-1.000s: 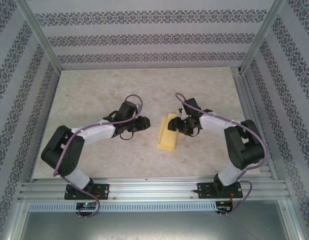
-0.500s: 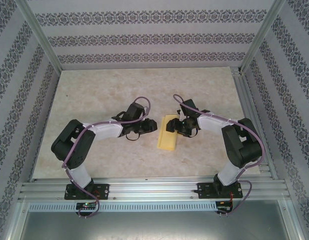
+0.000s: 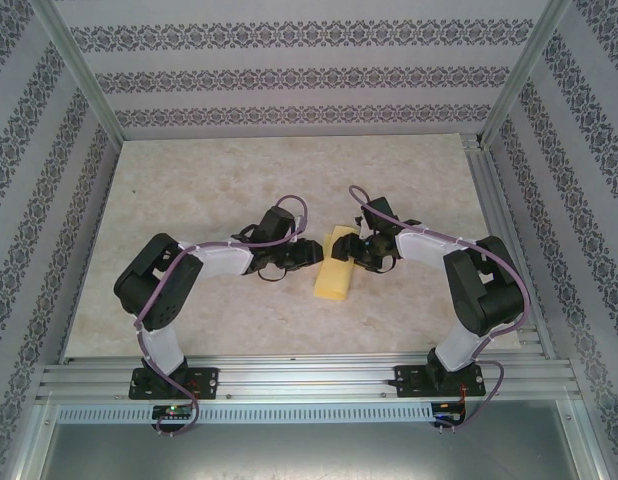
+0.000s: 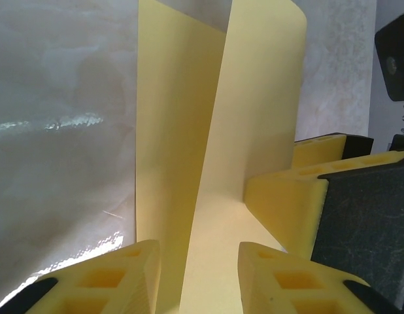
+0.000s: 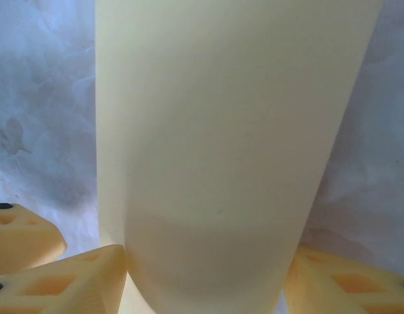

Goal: Fold a paper plane with a square sheet of paper (pick it up from the middle)
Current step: First fold in half a square sheet of paper at the center of the table.

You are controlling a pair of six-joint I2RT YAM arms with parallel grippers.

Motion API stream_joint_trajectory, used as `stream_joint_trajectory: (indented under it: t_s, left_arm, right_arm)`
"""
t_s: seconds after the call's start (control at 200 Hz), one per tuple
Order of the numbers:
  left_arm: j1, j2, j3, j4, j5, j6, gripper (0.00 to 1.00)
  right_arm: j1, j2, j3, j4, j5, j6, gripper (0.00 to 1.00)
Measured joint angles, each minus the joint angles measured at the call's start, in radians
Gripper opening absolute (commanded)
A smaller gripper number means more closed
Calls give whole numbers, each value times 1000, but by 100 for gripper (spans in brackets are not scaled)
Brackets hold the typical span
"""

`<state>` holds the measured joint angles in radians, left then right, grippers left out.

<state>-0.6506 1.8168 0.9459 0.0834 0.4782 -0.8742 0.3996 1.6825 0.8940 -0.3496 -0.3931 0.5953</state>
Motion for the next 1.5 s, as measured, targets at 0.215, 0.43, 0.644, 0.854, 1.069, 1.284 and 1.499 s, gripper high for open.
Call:
stream_joint_trajectory:
  t_s: [0.215,0.43,0.644,0.854,1.069,1.284,1.499]
  left_arm:
    - [0,6,0,4,21,-1,35]
    - [0,26,0,6,45,-3,36]
    - [0,29,0,9,77,-3,37]
    - [-1,41,0,29,98,-4,37]
    - [-1,42,0,32,114,-5,33]
    - [-6,48,0,45,138,-7,27]
    - [-6,58,0,49,144,-10,13]
  right_arm:
    - [-3,0,-7,11,-3,10,62]
    - [-3,-1,-8,14,-5,10,62]
    - [-3,-19,-19,14,-5,10,62]
    - [-3,-31,-19,14,-6,10,62]
    - [-10,-32,-19,14,-6,10,62]
    - [-10,-32,-20,14,-6,13,62]
    - [-10,-32,-20,13,-6,13,63]
